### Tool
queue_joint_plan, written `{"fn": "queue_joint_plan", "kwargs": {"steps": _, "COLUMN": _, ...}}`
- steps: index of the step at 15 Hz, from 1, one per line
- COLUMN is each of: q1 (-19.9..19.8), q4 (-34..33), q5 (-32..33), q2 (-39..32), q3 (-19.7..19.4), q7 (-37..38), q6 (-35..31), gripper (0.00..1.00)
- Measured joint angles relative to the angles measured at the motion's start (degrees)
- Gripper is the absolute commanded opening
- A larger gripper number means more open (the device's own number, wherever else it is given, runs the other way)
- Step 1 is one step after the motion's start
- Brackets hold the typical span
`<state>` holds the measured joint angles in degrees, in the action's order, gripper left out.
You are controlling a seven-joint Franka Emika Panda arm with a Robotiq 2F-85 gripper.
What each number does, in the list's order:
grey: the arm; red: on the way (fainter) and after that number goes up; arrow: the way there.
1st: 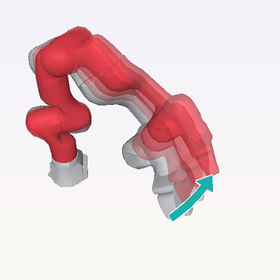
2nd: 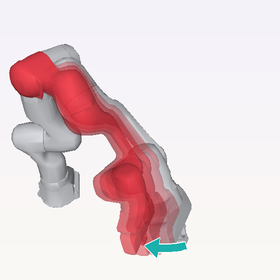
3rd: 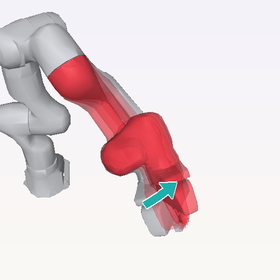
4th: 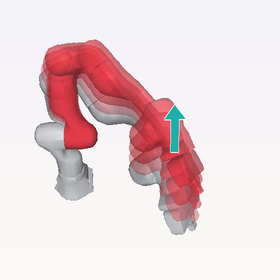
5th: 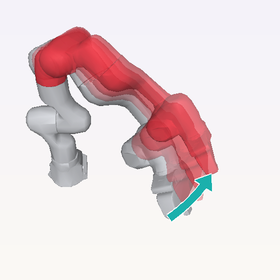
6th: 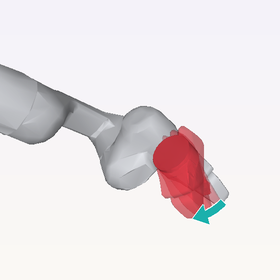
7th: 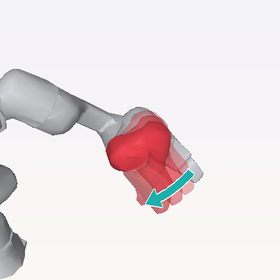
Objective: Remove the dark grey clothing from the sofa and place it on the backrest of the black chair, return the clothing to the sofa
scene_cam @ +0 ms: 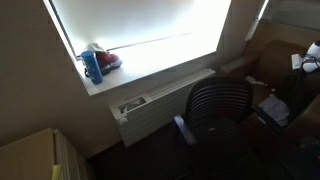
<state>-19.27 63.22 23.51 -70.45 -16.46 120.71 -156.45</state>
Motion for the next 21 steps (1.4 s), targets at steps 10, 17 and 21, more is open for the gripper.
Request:
{"fn": "queue_joint_plan", "kwargs": {"steps": 10, "q1": 5.5, "q4": 23.4, "q5": 2.5, "q2": 21.0, "q3": -8.2, "q7": 1.2, "q6": -41.1, "gripper": 0.01}}
{"fn": "queue_joint_plan", "kwargs": {"steps": 17, "q1": 8.9, "q4": 32.2, "q5": 2.7, "q2": 38.5, "q3": -7.0, "q7": 0.8, "q6": -42.1, "gripper": 0.05}}
{"fn": "queue_joint_plan", "kwargs": {"steps": 21, "q1": 12.7, "q4": 40.7, "q5": 4.4, "q2": 46.0, "q3": -10.2, "q7": -0.2, "q6": -41.5, "gripper": 0.05}}
